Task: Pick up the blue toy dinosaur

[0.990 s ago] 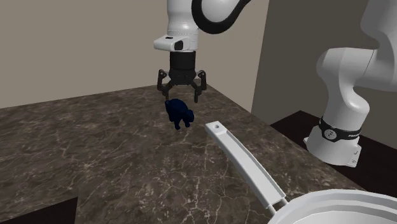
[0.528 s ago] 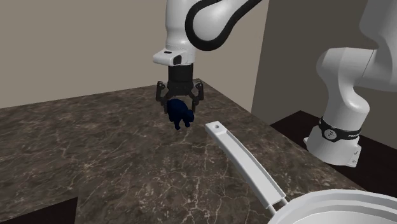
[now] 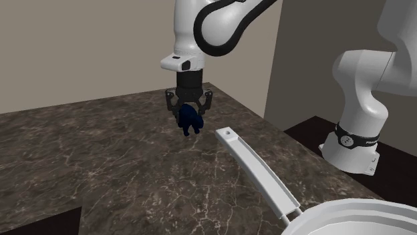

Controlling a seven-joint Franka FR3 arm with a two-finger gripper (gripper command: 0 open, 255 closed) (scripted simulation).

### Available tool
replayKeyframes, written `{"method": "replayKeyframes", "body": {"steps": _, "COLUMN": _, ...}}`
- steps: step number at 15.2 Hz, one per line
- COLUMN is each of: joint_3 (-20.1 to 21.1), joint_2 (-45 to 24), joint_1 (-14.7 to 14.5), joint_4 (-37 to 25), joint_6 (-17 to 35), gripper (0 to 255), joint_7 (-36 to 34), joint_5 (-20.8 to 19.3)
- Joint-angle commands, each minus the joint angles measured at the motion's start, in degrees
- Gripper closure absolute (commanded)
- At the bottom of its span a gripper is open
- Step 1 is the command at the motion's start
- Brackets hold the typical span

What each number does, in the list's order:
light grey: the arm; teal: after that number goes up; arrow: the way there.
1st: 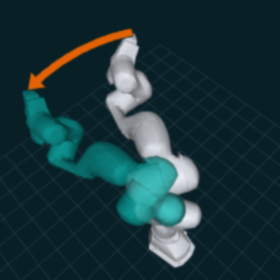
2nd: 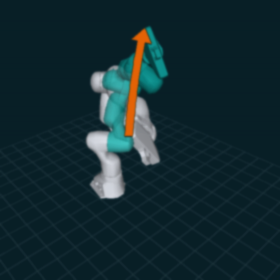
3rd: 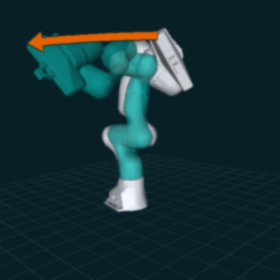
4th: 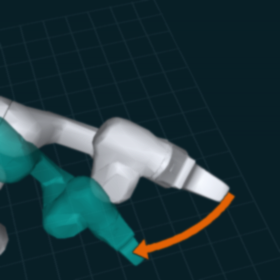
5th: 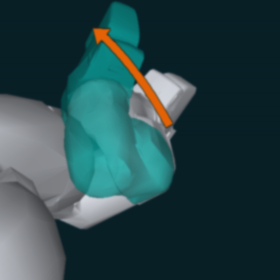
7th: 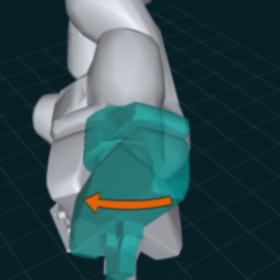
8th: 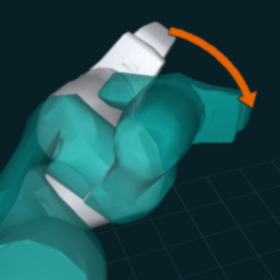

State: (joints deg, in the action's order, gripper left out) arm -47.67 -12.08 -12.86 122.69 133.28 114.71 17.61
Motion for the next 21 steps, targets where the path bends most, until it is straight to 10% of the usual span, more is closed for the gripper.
{"method": "replayKeyframes", "body": {"steps": 1, "joint_3": -0.02, "joint_2": -0.06, "joint_1": 0.03, "joint_4": 0.01, "joint_6": 0.07, "gripper": 255, "joint_7": 0.01, "joint_5": 0.00}}
{"method": "replayKeyframes", "body": {"steps": 21, "joint_3": -2.45, "joint_2": 8.15, "joint_1": -2.55, "joint_4": -4.83, "joint_6": -9.49, "gripper": 255, "joint_7": -6.87, "joint_5": -9.40}}
